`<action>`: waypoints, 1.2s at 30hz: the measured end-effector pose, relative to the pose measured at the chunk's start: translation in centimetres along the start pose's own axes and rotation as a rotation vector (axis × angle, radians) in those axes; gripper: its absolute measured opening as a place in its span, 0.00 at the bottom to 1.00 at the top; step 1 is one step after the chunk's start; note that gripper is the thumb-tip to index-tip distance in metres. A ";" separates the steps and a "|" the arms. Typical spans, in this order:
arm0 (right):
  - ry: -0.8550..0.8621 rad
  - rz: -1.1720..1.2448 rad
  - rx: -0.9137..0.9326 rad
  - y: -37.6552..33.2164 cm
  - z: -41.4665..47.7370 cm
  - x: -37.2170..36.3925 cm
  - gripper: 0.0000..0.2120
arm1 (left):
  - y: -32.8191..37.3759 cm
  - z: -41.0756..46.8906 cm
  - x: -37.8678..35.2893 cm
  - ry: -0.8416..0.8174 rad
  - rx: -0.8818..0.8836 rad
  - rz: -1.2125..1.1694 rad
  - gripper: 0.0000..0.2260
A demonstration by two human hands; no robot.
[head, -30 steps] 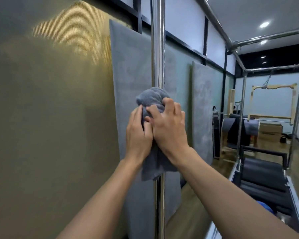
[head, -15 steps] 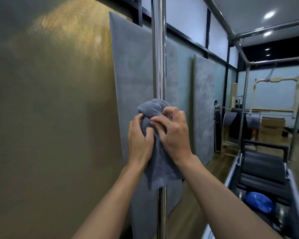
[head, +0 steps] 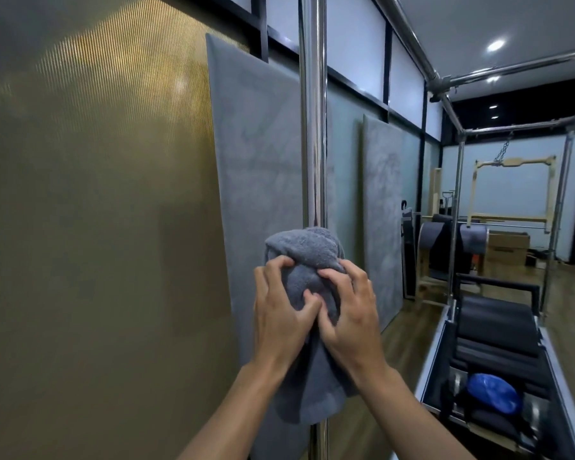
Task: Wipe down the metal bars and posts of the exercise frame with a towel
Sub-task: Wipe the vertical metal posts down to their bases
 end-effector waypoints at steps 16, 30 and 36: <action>-0.212 -0.005 0.061 0.2 -3.8 -0.6 0.29 | -1.2 -3.0 0.4 0.018 0.060 -0.014 0.22; -0.211 0.007 0.077 1.3 -4.0 -0.3 0.21 | -2.8 -4.6 -0.2 0.035 0.118 -0.027 0.20; -0.227 0.051 -0.038 1.9 -7.7 -1.2 0.20 | -4.0 -6.7 -0.2 -0.029 0.116 0.035 0.22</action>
Point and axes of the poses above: each hand's wrist, its own z-axis towards the middle knuckle, its own x-axis out of the back of the hand, y = z × x, the point moved 6 cm from there along z, towards the middle knuckle, and after that the axes turned 11 degrees about -z, right-handed, at the moved point
